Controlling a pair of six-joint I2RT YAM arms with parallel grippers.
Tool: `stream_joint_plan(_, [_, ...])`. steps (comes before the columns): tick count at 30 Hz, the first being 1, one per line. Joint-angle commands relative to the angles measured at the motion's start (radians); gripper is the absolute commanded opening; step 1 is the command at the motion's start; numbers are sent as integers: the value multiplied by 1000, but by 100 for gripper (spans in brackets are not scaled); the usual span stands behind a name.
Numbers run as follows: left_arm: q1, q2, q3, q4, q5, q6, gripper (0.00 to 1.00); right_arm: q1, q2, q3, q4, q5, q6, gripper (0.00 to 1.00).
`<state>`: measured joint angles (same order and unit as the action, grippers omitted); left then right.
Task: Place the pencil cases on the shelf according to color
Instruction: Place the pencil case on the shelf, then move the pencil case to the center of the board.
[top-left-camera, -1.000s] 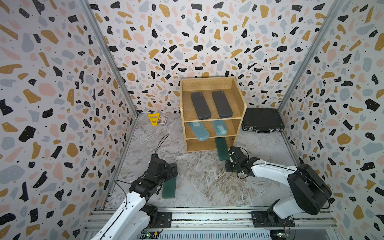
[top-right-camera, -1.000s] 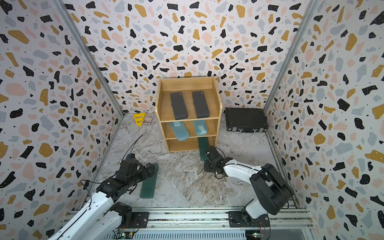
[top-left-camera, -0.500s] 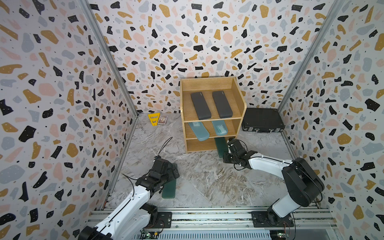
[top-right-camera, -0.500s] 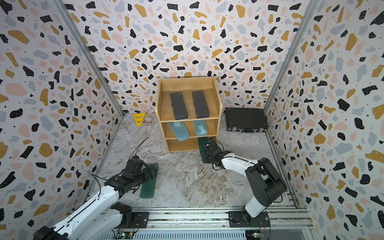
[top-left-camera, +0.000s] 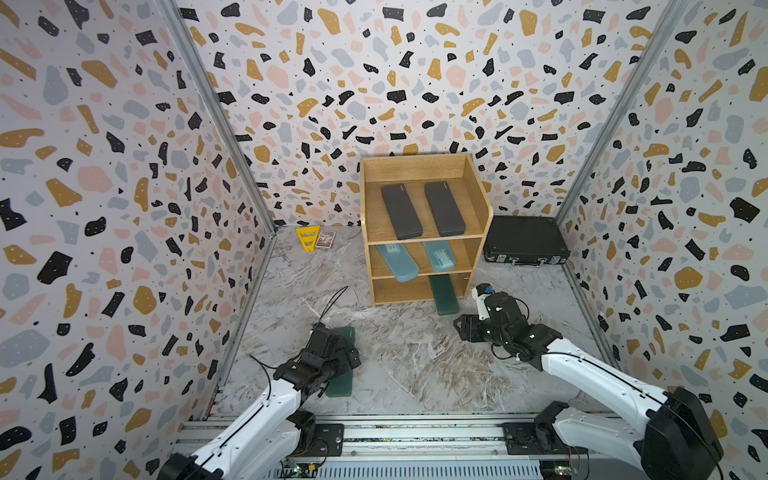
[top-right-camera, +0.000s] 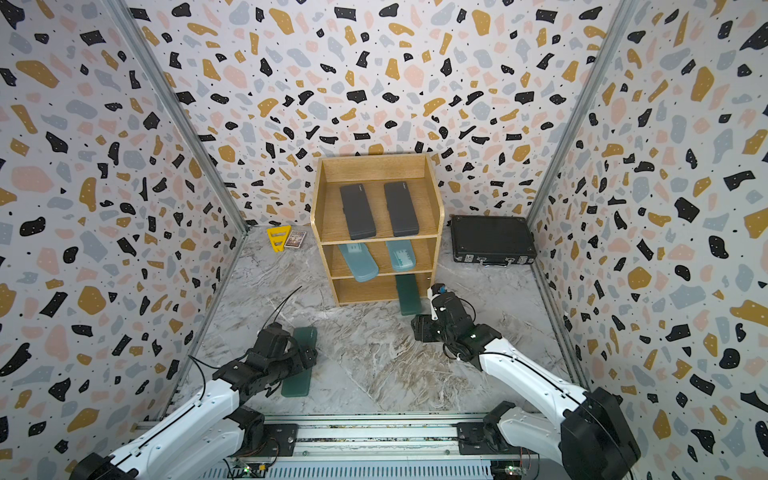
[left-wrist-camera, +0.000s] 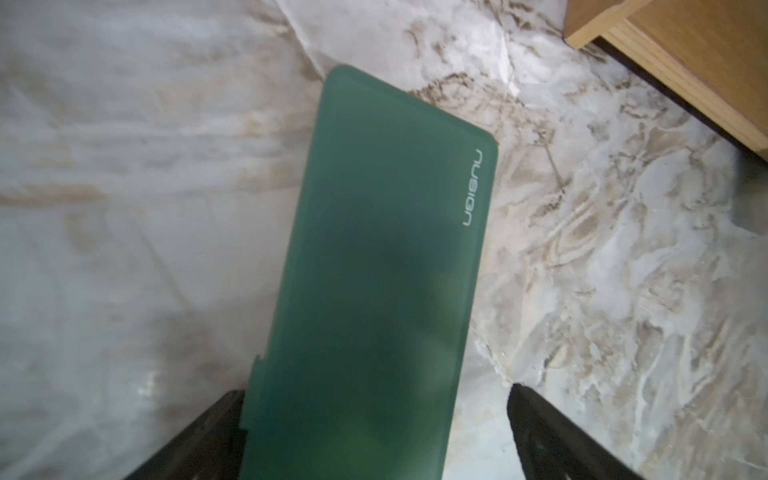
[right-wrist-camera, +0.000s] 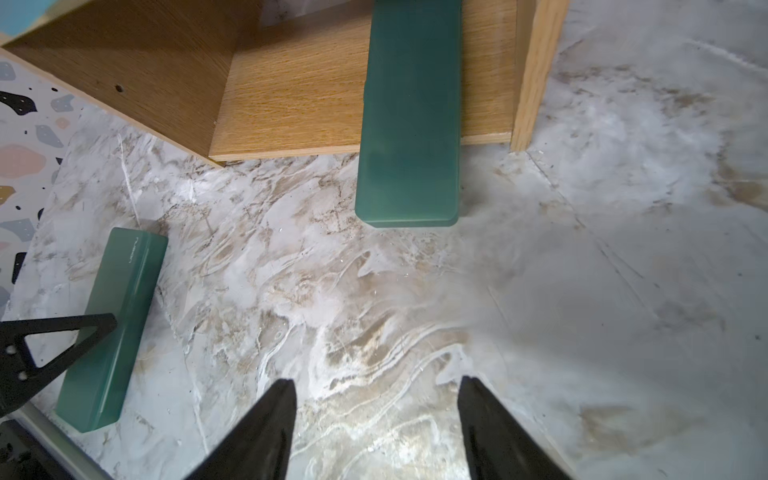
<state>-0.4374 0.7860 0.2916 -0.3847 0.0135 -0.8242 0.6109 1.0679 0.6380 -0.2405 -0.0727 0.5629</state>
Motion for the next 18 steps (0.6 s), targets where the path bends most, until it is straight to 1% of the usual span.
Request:
stream_joint_plan(1, [-74, -16, -9, 67, -9, -91, 100, 3, -34, -32, -105, -38, -16, 70])
stream_joint_plan(5, [-187, 50, 14, 139, -70, -141, 100, 3, -81, -77, -109, -35, -2, 78])
stream_joint_plan(8, [-259, 153, 47, 213, -107, -159, 100, 5, -113, -90, -108, -45, 9, 85])
stream_joint_plan(9, [-282, 192, 69, 233, -116, -160, 100, 4, -118, -90, -106, -56, 9, 89])
stream_joint_plan(10, [-301, 232, 96, 233, -129, -158, 100, 6, -122, -89, -108, -67, 9, 97])
stream_joint_plan(11, [-319, 264, 124, 220, -147, -156, 100, 11, -123, -85, -109, -78, 6, 100])
stream_joint_plan(12, [-331, 280, 148, 205, -166, -156, 100, 17, -123, -83, -109, -83, 3, 100])
stream_joint_plan(15, [-351, 264, 186, 159, -207, -152, 100, 57, -126, -72, -116, -64, -3, 100])
stream_joint_plan(18, [-351, 176, 208, 77, -242, -133, 100, 110, -124, -62, -107, -37, -8, 100])
